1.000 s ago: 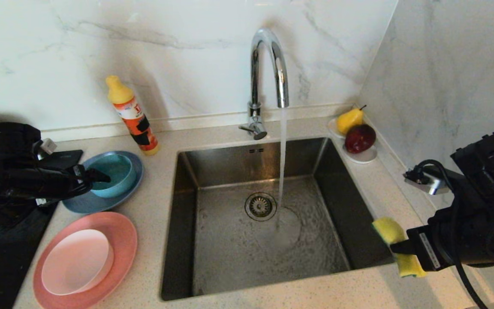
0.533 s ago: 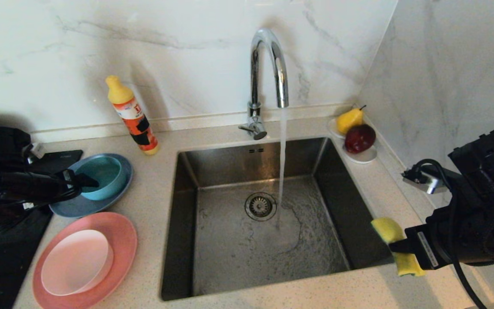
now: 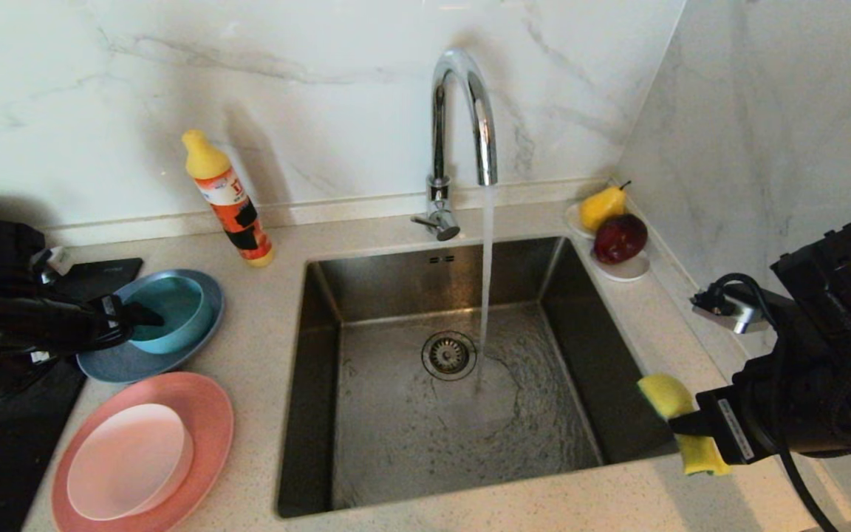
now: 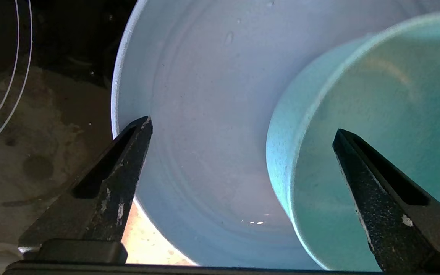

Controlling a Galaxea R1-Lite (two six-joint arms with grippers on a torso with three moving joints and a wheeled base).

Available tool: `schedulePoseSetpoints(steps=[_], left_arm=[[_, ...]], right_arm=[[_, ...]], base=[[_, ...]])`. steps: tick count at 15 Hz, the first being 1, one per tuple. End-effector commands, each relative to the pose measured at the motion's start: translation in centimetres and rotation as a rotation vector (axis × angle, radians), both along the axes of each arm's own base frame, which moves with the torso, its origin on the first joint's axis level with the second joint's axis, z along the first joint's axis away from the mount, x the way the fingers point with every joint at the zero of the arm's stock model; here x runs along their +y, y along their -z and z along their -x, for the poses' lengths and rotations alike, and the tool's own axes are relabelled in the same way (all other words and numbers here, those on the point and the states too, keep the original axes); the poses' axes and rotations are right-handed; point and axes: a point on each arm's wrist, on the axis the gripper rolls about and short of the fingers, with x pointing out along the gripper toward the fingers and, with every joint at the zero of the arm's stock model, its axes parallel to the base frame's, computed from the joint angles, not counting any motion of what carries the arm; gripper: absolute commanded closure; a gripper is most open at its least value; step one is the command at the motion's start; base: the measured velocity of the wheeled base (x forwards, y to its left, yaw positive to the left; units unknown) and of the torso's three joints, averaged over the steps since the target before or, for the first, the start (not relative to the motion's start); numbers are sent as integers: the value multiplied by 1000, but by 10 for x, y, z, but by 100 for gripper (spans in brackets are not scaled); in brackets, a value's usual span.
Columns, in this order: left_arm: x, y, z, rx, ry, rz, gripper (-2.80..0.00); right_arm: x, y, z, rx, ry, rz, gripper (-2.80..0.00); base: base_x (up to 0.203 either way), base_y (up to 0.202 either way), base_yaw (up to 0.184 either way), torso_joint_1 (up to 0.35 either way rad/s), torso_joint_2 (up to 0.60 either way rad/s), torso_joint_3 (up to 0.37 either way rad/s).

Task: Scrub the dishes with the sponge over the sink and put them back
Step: Pick up a bowl and the sponge

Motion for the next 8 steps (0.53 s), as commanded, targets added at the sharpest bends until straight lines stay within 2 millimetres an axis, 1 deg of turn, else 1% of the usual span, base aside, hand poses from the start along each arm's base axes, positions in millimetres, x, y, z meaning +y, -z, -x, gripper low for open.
schedulePoseSetpoints(steps=[1, 4, 5, 8], left_arm=[[0, 0, 1, 6, 19, -22, -280], [-1, 1, 0, 12, 9, -34, -280], [0, 1, -1, 11, 8, -35, 0], [-1, 2, 0, 15, 8, -33, 0]], right_arm=[[0, 1, 0, 5, 0, 1, 0], [0, 2, 0, 8, 1, 2, 0], [0, 2, 0, 8, 1, 2, 0], [0, 2, 0, 8, 1, 2, 0]], base=[[0, 0, 0, 0, 0, 0], [0, 0, 0, 0, 0, 0], [0, 0, 0, 0, 0, 0], [0, 0, 0, 0, 0, 0]])
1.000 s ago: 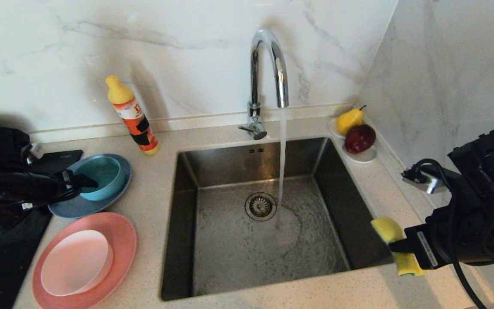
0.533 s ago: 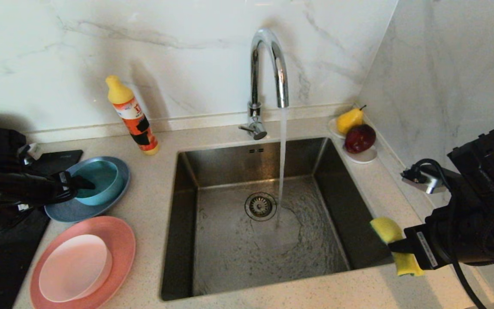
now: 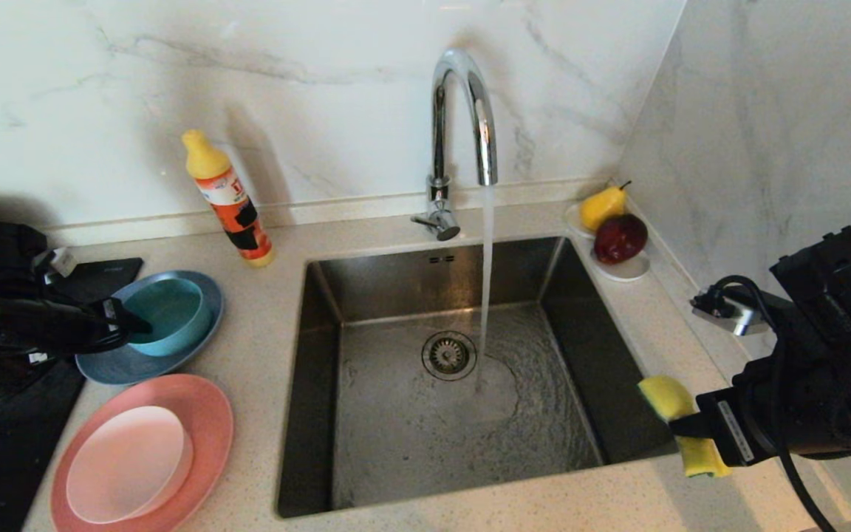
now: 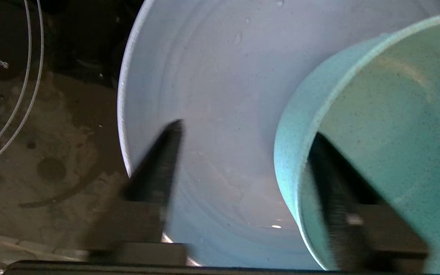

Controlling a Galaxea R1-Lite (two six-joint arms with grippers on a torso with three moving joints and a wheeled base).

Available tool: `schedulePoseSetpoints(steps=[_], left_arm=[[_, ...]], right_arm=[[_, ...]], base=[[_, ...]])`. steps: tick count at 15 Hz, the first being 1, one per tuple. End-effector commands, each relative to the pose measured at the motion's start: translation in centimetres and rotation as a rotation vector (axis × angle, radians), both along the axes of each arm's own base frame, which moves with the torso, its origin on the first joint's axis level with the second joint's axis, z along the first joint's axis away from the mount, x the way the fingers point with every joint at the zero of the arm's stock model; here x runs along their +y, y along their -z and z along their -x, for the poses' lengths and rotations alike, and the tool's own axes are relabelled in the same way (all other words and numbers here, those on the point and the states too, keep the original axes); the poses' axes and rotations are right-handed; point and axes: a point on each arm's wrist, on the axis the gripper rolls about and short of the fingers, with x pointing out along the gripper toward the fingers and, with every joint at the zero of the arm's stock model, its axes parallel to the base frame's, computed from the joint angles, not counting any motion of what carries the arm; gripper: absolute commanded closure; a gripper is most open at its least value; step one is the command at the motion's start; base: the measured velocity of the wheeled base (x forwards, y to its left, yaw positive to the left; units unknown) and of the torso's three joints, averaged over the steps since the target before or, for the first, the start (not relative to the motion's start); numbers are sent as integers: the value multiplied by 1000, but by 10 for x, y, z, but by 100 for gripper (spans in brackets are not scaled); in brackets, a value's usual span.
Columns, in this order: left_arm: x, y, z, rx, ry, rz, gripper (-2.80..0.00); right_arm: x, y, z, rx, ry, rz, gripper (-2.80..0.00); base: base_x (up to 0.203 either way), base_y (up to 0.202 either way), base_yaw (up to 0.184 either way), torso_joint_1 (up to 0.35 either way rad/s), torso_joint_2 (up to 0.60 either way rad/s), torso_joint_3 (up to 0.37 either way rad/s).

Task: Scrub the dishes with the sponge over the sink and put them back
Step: Pick up a bowl and the sponge

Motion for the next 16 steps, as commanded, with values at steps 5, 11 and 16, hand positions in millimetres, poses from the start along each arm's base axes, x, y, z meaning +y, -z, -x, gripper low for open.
schedulePoseSetpoints(steps=[5, 11, 16], left_arm=[[0, -2, 1, -7, -1, -1, 0], [1, -8, 3, -21, -6, -7, 0], [-4, -57, 18, -107, -14, -35, 0]], right_arm=[[0, -1, 0, -2, -1, -2, 0], [-1, 0, 2, 1, -1, -1, 0], [-1, -4, 4, -14, -3, -6, 0]], base=[[0, 0, 0, 0, 0, 0], [0, 0, 0, 0, 0, 0], [0, 0, 0, 0, 0, 0]])
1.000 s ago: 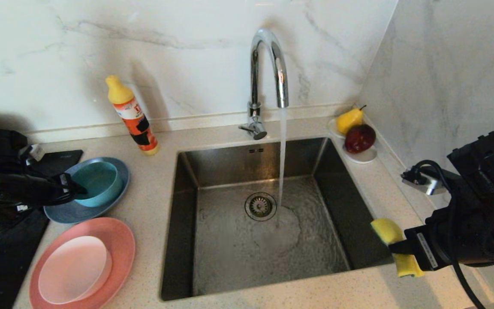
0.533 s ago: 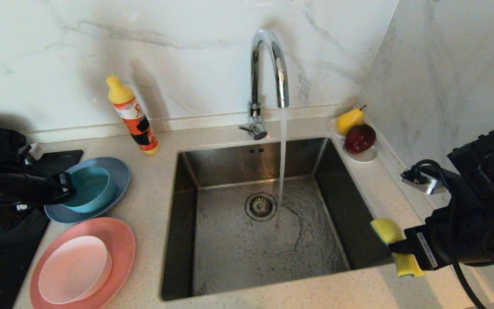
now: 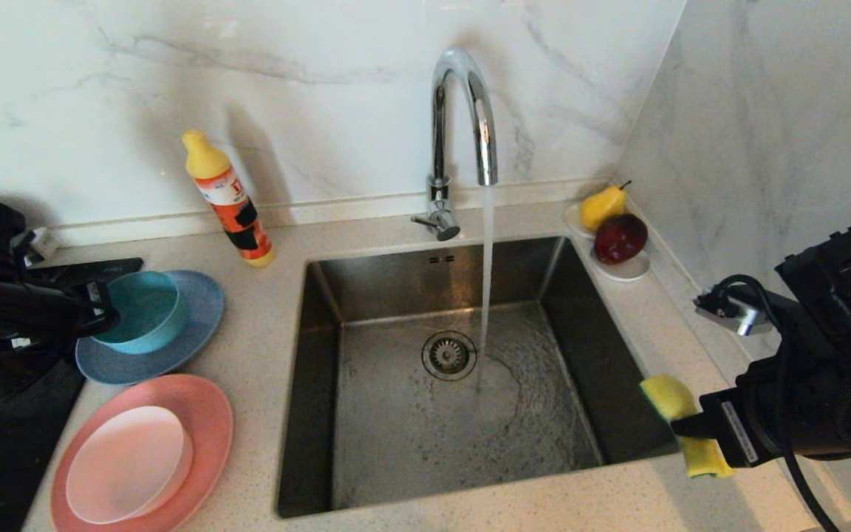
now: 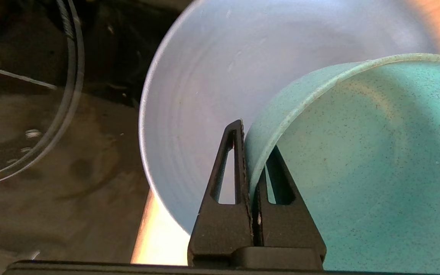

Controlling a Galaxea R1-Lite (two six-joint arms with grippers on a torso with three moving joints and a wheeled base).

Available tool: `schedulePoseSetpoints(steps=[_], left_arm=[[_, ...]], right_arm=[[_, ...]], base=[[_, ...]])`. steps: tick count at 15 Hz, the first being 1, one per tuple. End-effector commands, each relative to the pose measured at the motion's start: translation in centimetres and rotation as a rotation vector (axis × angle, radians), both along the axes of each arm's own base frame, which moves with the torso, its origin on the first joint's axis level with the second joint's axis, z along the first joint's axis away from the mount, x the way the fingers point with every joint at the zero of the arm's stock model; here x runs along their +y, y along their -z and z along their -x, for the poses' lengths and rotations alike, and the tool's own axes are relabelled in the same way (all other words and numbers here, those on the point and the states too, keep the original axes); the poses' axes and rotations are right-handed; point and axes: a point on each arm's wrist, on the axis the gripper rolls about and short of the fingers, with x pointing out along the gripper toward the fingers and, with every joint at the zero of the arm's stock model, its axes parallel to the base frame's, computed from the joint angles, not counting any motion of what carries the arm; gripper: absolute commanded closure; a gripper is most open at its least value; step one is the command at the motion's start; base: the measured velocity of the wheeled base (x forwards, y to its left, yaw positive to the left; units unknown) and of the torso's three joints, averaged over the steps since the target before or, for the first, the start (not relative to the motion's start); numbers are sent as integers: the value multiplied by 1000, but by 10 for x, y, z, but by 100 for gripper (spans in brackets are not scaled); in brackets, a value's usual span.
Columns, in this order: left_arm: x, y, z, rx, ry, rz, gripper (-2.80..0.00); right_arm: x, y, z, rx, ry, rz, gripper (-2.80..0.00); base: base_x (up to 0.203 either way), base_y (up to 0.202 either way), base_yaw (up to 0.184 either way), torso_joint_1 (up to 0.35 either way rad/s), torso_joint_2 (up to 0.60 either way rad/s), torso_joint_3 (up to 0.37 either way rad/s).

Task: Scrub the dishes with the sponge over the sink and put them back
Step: Pick up a bowl and the sponge

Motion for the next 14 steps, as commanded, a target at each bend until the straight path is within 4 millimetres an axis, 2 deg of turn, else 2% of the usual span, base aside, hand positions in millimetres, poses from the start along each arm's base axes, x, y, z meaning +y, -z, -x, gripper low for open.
schedulePoseSetpoints(steps=[1, 5, 7, 10, 12, 14], left_arm=[[-7, -46, 18, -85, -4, -28, 0], [-31, -116, 73, -234, 0, -73, 0], [-48, -140, 106, -301, 26, -84, 0], [-81, -168, 152, -393, 180, -45, 0], [-101, -184, 164, -431, 282, -27, 0], [-116, -187, 161, -423, 370, -1, 0]], right_arm=[[0, -1, 2, -3, -2, -2, 0], [-1, -1, 4, -1, -2, -4, 0], [-1, -2, 5, -2, -3, -4, 0], [-2, -4, 8, -13, -3, -7, 0], [-3, -5, 8, -14, 2, -7, 0], [-3, -5, 7, -18, 1, -10, 0]], base=[[0, 0, 0, 0, 0, 0], [0, 0, 0, 0, 0, 0], [0, 0, 0, 0, 0, 0], [0, 0, 0, 0, 0, 0], [0, 0, 0, 0, 0, 0], [0, 0, 0, 0, 0, 0]])
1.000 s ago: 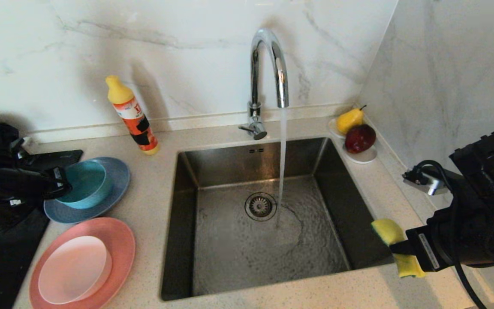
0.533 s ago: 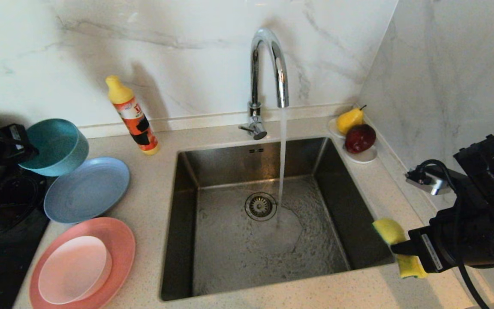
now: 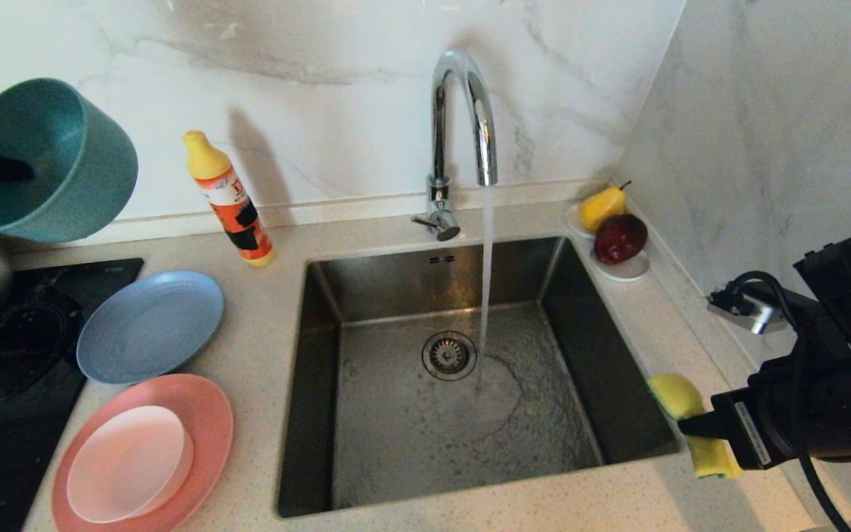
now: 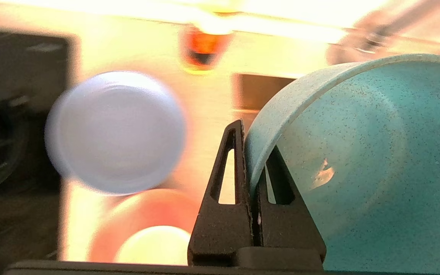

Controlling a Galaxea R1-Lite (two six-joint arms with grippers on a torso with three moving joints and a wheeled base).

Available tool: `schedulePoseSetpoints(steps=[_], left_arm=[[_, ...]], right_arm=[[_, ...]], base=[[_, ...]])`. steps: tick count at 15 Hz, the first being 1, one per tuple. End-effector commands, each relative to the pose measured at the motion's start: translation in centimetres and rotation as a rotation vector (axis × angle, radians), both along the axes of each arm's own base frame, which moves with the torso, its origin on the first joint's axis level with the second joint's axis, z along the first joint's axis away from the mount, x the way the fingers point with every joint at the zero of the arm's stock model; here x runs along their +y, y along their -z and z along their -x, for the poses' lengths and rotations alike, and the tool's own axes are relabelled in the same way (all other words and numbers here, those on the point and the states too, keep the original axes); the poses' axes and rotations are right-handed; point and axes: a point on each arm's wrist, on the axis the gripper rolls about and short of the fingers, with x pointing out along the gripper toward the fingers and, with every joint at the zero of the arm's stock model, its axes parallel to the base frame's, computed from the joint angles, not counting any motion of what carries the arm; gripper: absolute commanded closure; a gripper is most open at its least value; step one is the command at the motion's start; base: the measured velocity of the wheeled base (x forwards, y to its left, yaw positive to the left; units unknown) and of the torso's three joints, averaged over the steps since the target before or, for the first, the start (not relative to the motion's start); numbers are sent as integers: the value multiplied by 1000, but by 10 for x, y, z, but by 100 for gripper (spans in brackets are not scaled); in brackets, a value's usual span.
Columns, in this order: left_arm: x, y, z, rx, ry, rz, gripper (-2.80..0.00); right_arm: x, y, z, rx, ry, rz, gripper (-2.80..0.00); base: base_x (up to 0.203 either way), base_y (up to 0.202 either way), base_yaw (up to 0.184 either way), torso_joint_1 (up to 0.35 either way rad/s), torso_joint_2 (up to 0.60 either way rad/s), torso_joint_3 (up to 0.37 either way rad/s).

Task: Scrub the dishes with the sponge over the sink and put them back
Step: Pick up a bowl and the sponge, then wash the bowl

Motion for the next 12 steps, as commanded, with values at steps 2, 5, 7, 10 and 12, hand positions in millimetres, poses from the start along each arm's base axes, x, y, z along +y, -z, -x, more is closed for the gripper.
schedulePoseSetpoints(steps=[2, 5, 7, 10, 12], left_arm=[[-33, 2, -13, 30, 167, -4, 0], [-72, 31, -57, 157, 245, -37, 0], [-104, 46, -76, 201, 273, -39, 0], [-156, 76, -99, 280, 288, -40, 0], [-187, 98, -109, 335, 293, -36, 0]], right_arm=[[0, 0, 0, 0, 0, -6, 0], [-1, 0, 0, -1, 3, -7, 0], [-2, -3, 2, -12, 4, -10, 0], [-4, -9, 7, -39, 4, -21, 0], [-6, -10, 10, -44, 8, -23, 0]], base=[[0, 0, 0, 0, 0, 0], [0, 0, 0, 0, 0, 0], [0, 0, 0, 0, 0, 0], [0, 0, 0, 0, 0, 0], [0, 0, 0, 0, 0, 0]])
